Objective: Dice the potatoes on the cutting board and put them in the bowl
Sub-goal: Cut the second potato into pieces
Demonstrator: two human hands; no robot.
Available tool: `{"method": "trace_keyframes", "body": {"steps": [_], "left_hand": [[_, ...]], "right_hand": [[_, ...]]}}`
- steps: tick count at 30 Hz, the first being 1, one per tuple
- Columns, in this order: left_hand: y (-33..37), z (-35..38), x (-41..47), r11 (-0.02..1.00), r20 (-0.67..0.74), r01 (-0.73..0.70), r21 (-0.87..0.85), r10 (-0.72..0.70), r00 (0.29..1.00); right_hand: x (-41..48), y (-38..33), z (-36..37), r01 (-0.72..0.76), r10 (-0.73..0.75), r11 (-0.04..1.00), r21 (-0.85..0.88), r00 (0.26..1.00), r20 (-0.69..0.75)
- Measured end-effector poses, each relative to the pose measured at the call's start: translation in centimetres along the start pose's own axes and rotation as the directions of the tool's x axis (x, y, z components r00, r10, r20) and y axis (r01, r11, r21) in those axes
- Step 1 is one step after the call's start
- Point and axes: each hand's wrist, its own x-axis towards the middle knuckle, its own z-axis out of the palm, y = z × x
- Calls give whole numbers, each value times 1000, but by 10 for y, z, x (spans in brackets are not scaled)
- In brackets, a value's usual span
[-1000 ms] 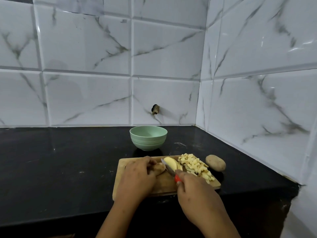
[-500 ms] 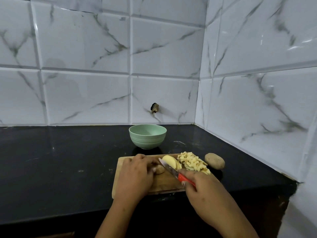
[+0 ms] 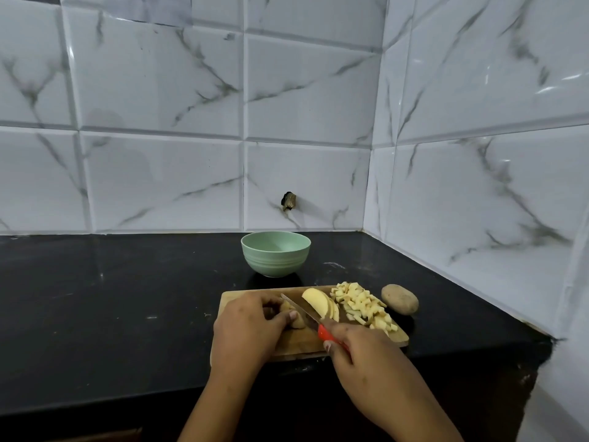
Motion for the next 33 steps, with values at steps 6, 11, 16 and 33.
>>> {"method": "trace_keyframes", "body": {"steps": [6,11,16,33], "left_hand": [[4,-8,0,1000,117,-7,-19,9,993],[1,-6,3,999,121,-17,-29,20,992],[-4,-1,5,999,63,-49,-16,50,997],[-8,4,13,1000,69,-13,8,12,998]], "right_hand": [[-1,-4,0,8,-8,1000,-5,998,-54],[2,-11,4,25,-30,995,-101,998,-53],[6,-18,8,36,-41,971,-235,999,-14],[24,-36,-7,145,-64,911,-386,975,214]]}}
